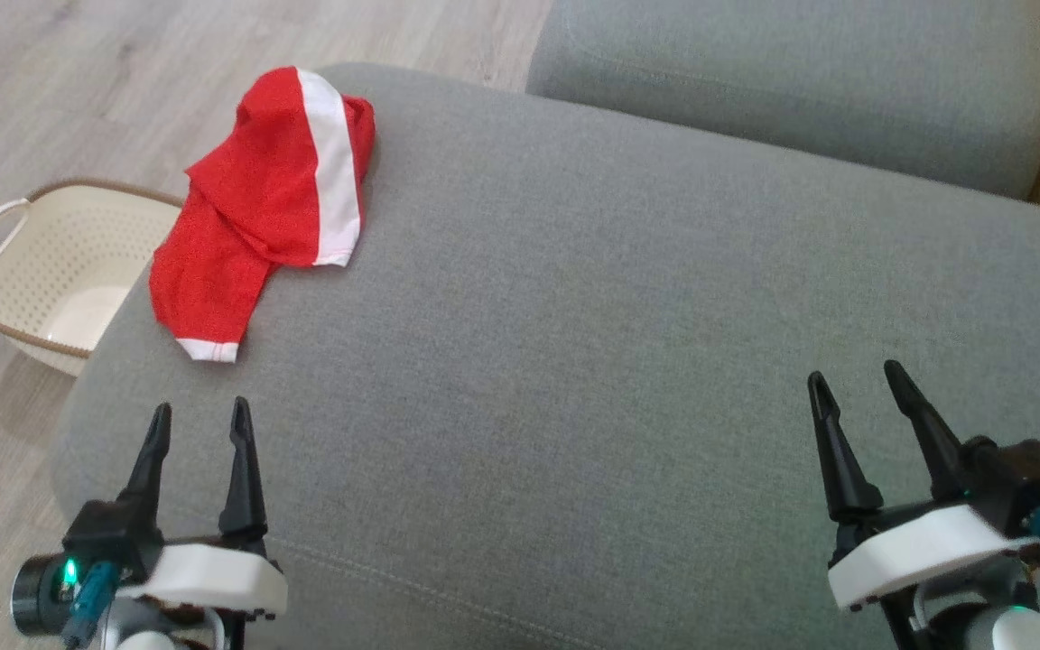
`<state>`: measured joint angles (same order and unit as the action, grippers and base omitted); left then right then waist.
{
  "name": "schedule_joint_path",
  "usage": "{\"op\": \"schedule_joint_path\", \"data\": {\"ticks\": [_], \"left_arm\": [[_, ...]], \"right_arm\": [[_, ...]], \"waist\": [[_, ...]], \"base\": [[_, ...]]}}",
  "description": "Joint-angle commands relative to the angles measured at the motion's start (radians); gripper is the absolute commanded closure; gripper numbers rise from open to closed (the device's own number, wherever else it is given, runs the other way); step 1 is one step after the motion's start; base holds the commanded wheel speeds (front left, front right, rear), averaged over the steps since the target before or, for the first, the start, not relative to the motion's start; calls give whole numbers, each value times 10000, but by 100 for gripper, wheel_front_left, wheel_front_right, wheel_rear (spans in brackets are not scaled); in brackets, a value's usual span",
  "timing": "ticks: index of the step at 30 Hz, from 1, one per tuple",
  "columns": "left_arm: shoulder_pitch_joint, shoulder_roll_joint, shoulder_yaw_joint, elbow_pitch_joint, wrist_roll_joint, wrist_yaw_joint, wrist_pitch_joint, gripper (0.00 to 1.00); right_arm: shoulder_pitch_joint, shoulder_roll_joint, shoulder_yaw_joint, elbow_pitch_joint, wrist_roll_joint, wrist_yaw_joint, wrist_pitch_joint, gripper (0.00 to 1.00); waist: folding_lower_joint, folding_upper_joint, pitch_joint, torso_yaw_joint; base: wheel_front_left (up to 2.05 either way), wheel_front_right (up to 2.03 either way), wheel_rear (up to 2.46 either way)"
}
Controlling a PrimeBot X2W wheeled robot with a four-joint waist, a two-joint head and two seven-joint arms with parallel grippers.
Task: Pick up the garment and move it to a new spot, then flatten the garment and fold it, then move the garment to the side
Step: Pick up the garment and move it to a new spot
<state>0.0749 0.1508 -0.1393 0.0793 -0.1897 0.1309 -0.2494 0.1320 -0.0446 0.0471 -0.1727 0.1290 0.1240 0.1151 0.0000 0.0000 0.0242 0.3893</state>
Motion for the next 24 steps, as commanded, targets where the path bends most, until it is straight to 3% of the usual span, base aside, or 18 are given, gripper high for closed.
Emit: {"op": "schedule_joint_path", "data": {"ticks": [1, 6, 15, 24], "left_arm": [[-700, 43, 474, -237, -57, -44, -123, 0], [-1328, -124, 568, -17, -183, -199, -123, 0], [-4521, -171, 1418, 1772, -723, -702, -123, 0], [-8093, 577, 1704, 6632, -1070, -1476, -22, 0]], "right_arm": [[-577, -57, 224, -506, -43, 67, 63, 0], [-901, -105, 210, -817, -207, 67, 301, 0], [-2415, -969, 233, -1843, -494, 67, 1025, 0], [-3298, -1478, 223, -2130, -461, 67, 1200, 0]], "waist": [[0, 0, 271, -94], [0, 0, 1116, -275], [0, 0, 4114, -970], [0, 0, 5583, -1464]], "base": [[0, 0, 0], [0, 0, 0], [0, 0, 0], [0, 0, 0]]}}
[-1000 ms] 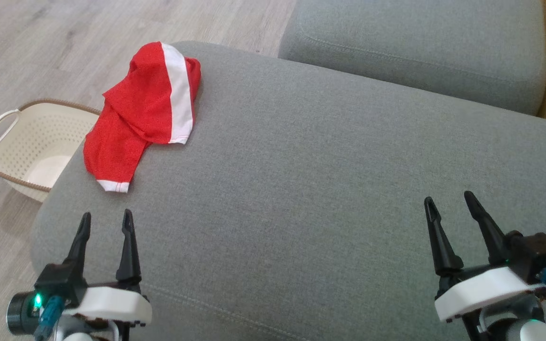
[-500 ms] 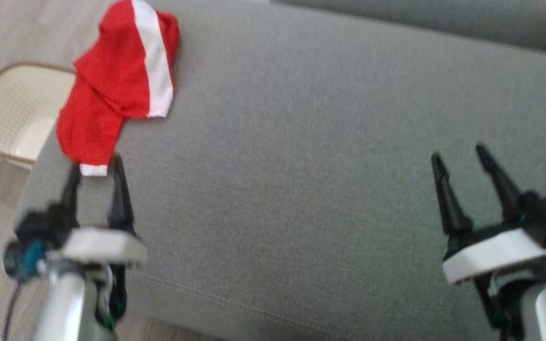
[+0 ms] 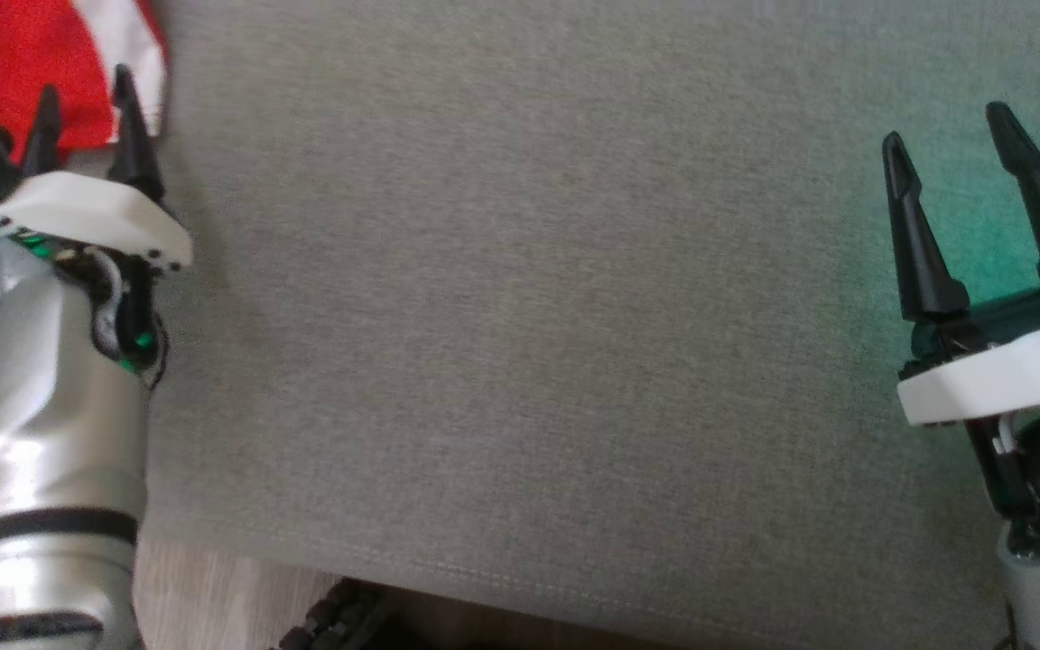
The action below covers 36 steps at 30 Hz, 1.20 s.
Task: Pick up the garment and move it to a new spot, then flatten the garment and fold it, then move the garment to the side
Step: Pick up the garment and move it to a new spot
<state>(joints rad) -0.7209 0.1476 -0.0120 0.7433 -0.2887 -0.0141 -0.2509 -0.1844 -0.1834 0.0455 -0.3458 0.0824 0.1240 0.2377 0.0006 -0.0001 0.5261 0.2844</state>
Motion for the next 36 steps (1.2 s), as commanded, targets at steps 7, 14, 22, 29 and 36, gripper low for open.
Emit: {"op": "schedule_joint_path", "data": {"ticks": [7, 14, 22, 29, 36], "left_arm": [[-1572, 1031, 524, 3033, -355, -356, 332, 0], [-2022, 1345, 321, 4142, -196, -396, 95, 100], [-867, 1677, 736, 714, 444, 239, -104, 100], [963, 1527, 1112, -2444, 1084, 573, -107, 100], [3407, 1092, 1190, -5697, 1438, 714, -107, 100]], "right_arm": [[-359, 10, 327, -95, 151, 67, -254, 0], [-335, 210, 221, 282, 257, 67, -547, 0], [-28, 540, -164, 709, 374, 67, -980, 0], [420, 813, -409, 927, 445, 67, -1211, 0], [1222, 1099, -520, 1084, 592, 67, -1331, 0]], "waist": [[-6, 1, 687, -695], [-6, 1, 277, -736], [-6, 1, -1080, -675], [-6, 1, -2293, -789], [-6, 1, -3551, -1065]], "base": [[0, 0, 0], [0, 0, 0], [0, 0, 0], [0, 0, 0], [0, 0, 0]]}}
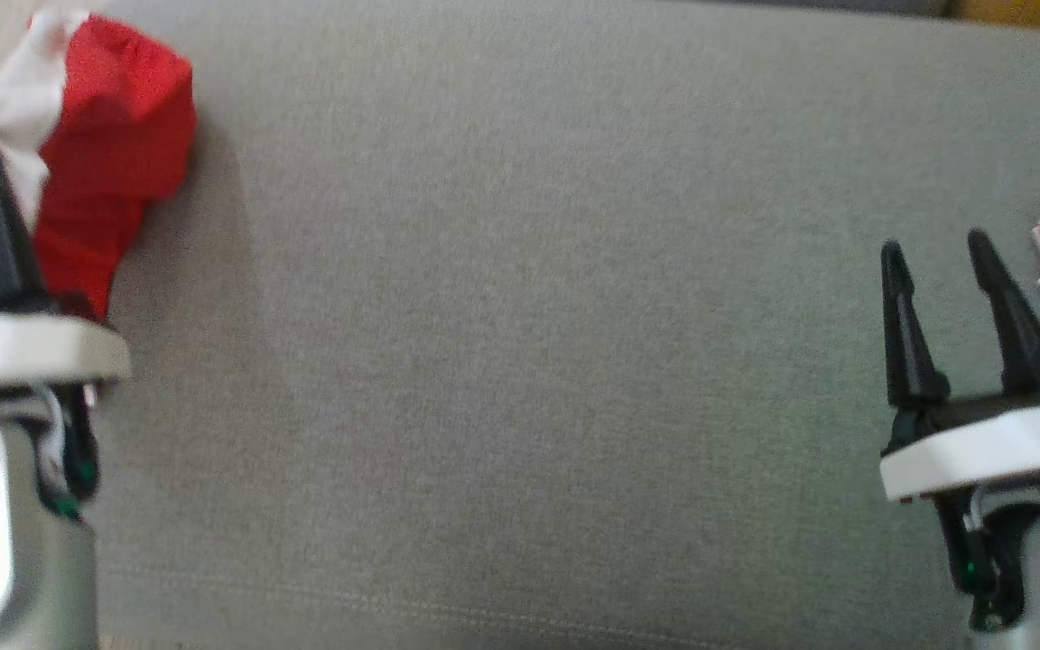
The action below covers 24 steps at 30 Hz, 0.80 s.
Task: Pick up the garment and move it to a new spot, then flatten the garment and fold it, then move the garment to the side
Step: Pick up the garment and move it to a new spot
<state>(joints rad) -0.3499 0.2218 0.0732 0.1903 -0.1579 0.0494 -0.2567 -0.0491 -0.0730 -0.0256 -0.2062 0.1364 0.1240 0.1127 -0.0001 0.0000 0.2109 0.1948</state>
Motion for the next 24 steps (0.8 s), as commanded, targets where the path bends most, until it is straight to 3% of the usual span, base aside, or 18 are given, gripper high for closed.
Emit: {"op": "schedule_joint_path", "data": {"ticks": [1, 7, 11, 17, 24], "left_arm": [[55, 252, 301, -593, 153, 108, -50, 100], [1946, -451, -398, -2473, 197, 116, 131, 100], [2603, -971, -1311, -3096, 149, -112, 442, 100], [2416, -1409, -2906, -2771, 48, -704, 637, 100], [938, -1623, -4676, -1937, 316, -1234, 630, 100]], "right_arm": [[-19, 25, 188, -312, 76, 67, -80, 0], [364, 161, 358, -317, 357, 67, -125, 0], [458, 198, 437, -309, 413, 67, -121, 0], [375, 220, 504, -304, 519, 67, -156, 0], [129, 225, 535, -248, 870, 67, -386, 0]], "waist": [[1, 0, -506, -217], [1, 0, -934, -707], [1, 0, -982, -1171], [1, 0, -664, -2079], [1, 0, 182, -3243]], "base": [[0, 0, 0], [0, 0, 0], [0, 0, 0], [0, 0, 0], [0, 0, 0]]}}
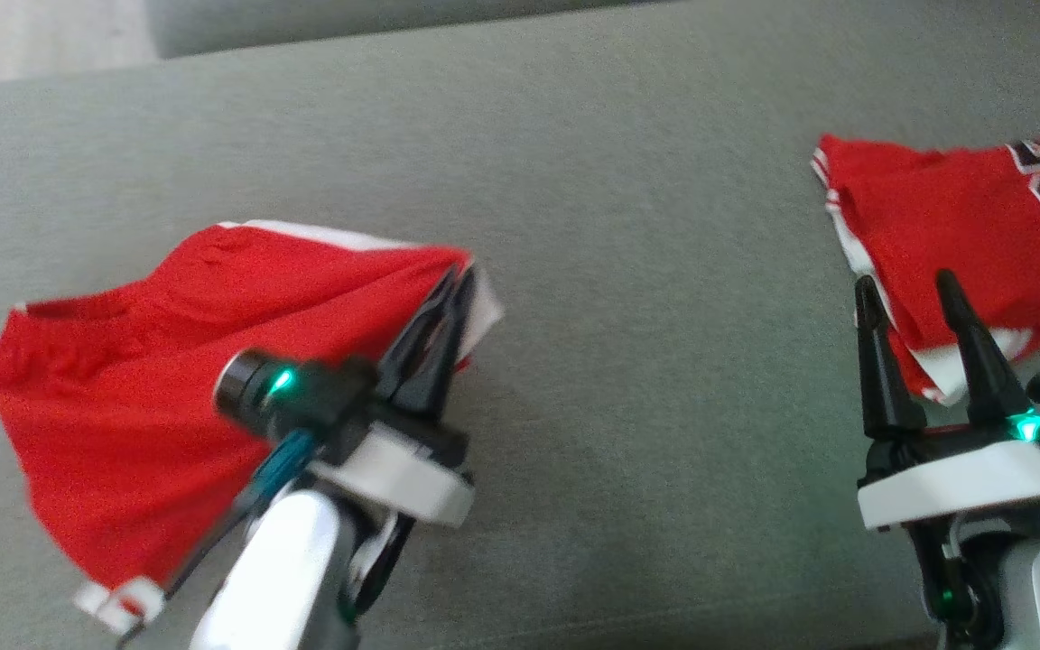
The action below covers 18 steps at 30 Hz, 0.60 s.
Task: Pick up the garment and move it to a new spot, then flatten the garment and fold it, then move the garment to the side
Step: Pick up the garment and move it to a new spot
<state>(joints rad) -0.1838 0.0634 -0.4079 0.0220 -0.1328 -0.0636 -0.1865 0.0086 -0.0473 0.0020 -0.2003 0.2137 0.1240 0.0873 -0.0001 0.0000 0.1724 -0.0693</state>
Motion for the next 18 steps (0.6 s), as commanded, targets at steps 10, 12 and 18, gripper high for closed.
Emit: {"op": "schedule_joint_path", "data": {"ticks": [10, 12, 18], "left_arm": [[-2923, -122, -1410, 709, 38, -304, -181, 100], [-3224, -126, -1705, 1048, 34, -292, -72, 100], [-3825, -129, -2423, 2598, 125, -316, 412, 100]], "right_arm": [[-881, -31, 479, 164, 645, 67, -757, 0], [-960, -31, 541, 304, 764, 67, -919, 0], [-1140, -30, 683, 719, 1029, 67, -1303, 0]], "waist": [[1, 0, 1888, -2065], [1, 0, 2145, -2285], [1, 0, 2576, -2562]], "base": [[0, 0, 0], [0, 0, 0], [0, 0, 0]]}}
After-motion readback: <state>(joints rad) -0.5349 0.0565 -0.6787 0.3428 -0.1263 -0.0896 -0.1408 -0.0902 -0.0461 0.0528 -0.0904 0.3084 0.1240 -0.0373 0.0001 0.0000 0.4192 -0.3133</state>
